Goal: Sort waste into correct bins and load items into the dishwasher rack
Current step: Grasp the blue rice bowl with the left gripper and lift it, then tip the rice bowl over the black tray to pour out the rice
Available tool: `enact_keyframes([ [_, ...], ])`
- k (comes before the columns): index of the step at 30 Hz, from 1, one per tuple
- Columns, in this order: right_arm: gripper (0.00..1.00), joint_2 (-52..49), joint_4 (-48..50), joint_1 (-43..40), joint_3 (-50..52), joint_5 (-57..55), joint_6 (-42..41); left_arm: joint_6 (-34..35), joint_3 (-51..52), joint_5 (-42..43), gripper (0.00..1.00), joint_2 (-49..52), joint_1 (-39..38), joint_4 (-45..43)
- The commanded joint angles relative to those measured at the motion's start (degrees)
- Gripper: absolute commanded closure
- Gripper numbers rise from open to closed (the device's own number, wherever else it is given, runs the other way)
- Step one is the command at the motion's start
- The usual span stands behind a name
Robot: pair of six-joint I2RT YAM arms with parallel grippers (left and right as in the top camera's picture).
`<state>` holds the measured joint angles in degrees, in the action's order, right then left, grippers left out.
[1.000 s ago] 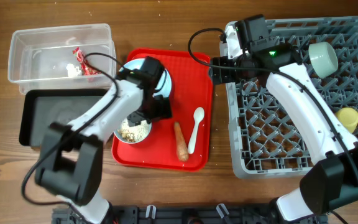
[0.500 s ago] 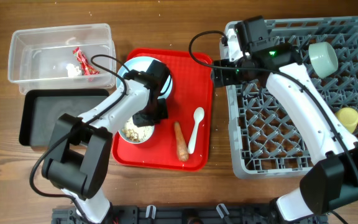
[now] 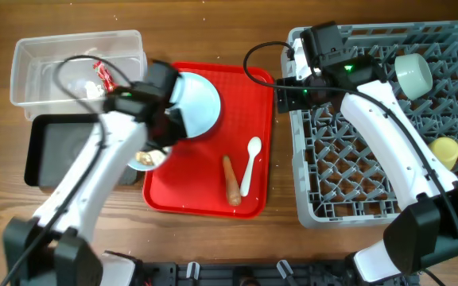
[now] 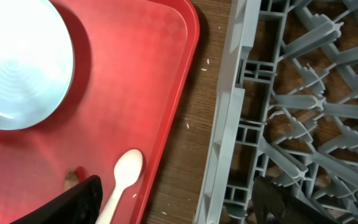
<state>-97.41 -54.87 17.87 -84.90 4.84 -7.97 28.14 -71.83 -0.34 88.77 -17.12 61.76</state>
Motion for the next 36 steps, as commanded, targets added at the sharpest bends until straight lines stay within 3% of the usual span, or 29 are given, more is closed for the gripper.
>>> enact_keyframes([
  [1, 0.21, -0.63, -0.33, 0.15, 0.13, -1.03, -0.98, -11.06, -1.27, 9.16, 0.96, -4.52, 9.75, 0.22],
  [6, 0.22, -0.66, -0.63, 0.15, 0.13, -1.01, -1.01, -25.35, -0.61, 30.58, 0.96, -4.33, 23.37, 0.17],
  [13, 0.22, -0.63, -1.49, 0.15, 0.13, -1.03, -1.03, -39.60, 8.11, 50.36, 0.96, -3.91, 42.71, -3.87],
  [20, 0.23, -0.63, -1.55, 0.15, 0.13, -1.01, -1.07, -43.15, 16.13, 69.24, 0.96, 3.48, 57.61, -11.02],
  [27, 0.23, -0.63, -1.81, 0.15, 0.13, -1.01, -1.07, -55.17, 16.46, 82.99, 0.96, 9.11, 60.02, -8.24],
  [31, 0.23, -0.63, -1.81, 0.15, 0.13, -1.03, -1.03, -63.76, 16.46, 84.30, 0.96, 9.20, 60.02, -6.56],
  [36, 0.23, -0.63, -1.84, 0.15, 0.13, -1.01, -1.05, -67.41, 16.46, 84.32, 0.96, 9.18, 60.02, -5.46],
])
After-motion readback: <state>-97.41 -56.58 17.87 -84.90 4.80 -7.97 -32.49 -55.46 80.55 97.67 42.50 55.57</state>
